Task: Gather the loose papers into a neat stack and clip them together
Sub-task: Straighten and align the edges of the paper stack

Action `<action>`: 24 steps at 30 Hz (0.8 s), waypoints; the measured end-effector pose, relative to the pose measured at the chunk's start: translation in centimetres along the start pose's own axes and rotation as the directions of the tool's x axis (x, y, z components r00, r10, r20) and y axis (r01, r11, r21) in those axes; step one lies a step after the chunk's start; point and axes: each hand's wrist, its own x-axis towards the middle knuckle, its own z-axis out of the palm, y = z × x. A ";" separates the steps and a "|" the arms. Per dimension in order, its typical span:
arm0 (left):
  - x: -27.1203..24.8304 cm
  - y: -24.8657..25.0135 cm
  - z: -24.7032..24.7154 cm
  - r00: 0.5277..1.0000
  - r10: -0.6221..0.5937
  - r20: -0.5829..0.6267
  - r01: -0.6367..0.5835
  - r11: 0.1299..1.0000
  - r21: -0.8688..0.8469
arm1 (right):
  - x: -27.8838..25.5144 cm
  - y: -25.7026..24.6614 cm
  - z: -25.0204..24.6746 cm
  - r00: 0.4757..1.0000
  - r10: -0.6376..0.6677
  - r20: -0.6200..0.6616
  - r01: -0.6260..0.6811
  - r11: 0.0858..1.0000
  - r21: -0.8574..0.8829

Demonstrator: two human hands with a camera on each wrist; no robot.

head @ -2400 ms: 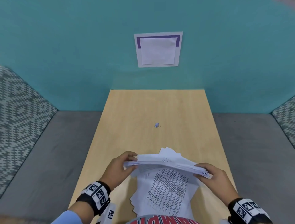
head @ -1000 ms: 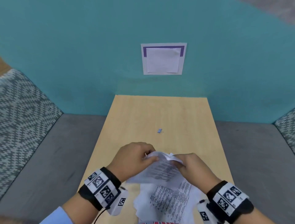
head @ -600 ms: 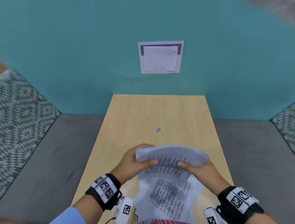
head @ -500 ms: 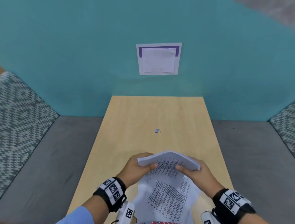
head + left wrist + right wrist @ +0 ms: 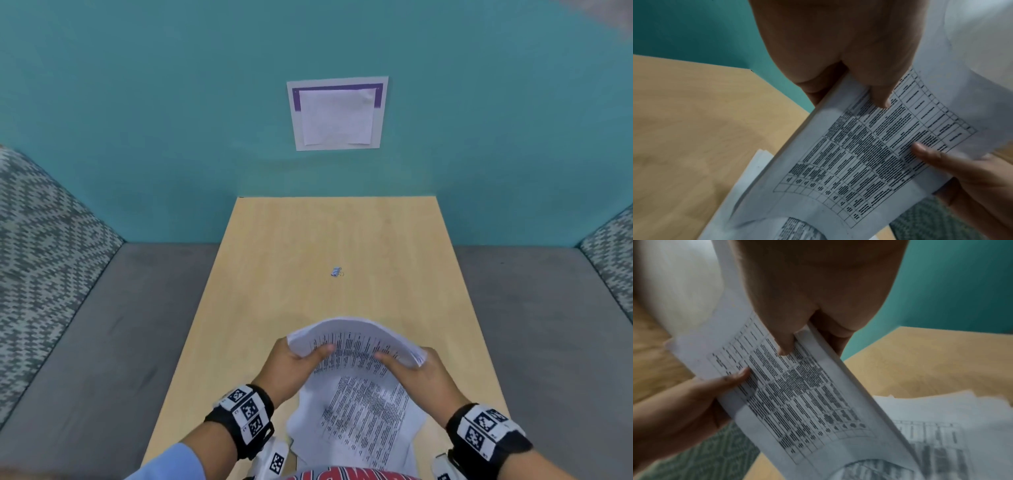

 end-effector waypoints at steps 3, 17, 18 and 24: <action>0.4 0.0 -0.4 0.997 0.041 -0.064 -0.040 0.999 0.017 | 0.1 -0.5 0.0 0.991 -0.134 -0.002 0.134 0.991 0.021; -0.1 -3.5 -1.1 0.991 -0.100 -0.088 0.105 0.993 0.055 | 2.5 2.9 2.2 0.998 0.055 0.012 -0.053 0.990 -0.131; -0.2 -3.6 -1.4 0.990 -0.106 -0.088 0.111 0.992 0.053 | 2.5 2.8 2.3 0.998 0.067 0.015 -0.065 0.991 -0.117; -0.4 -4.2 -3.5 0.986 -0.164 -0.004 0.163 0.978 0.132 | 2.4 1.4 3.3 0.982 0.120 0.146 -0.122 0.993 0.002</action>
